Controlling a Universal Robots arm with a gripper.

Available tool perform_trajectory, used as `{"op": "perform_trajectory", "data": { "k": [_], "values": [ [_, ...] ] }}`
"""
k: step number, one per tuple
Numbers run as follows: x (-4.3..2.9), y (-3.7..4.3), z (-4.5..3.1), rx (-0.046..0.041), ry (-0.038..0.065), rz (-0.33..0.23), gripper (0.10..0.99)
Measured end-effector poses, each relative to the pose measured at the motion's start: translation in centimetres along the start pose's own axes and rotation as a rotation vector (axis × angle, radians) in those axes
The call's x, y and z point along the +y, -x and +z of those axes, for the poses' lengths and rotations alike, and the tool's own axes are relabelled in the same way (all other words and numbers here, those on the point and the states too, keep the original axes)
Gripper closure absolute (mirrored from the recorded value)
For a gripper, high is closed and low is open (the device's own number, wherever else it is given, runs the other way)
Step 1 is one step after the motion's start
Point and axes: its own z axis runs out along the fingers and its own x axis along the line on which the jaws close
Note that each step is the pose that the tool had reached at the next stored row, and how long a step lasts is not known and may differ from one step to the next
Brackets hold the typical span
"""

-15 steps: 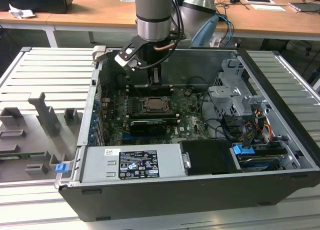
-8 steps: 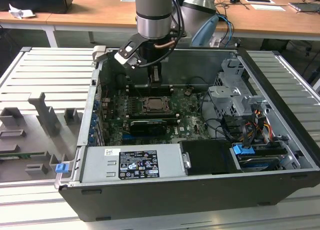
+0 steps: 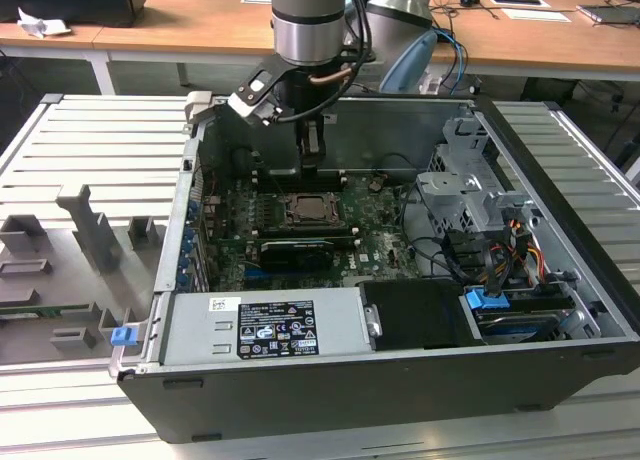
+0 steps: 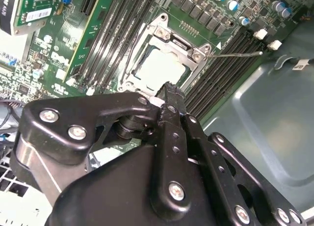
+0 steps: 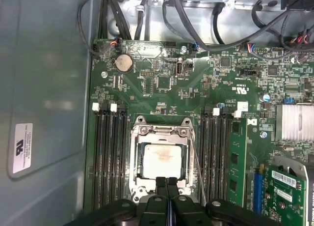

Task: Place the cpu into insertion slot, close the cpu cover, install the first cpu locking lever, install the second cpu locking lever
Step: 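Install the first cpu locking lever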

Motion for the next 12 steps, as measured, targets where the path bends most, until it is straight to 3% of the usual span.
{"op": "perform_trajectory", "data": {
  "k": [3, 12],
  "values": [
    [0.01, 0.0, -0.15, 0.0016, 0.0, -0.029, 0.98],
    [0.01, 0.0, -0.15, 0.0128, -0.001, -0.243, 0.98]
  ]
}}
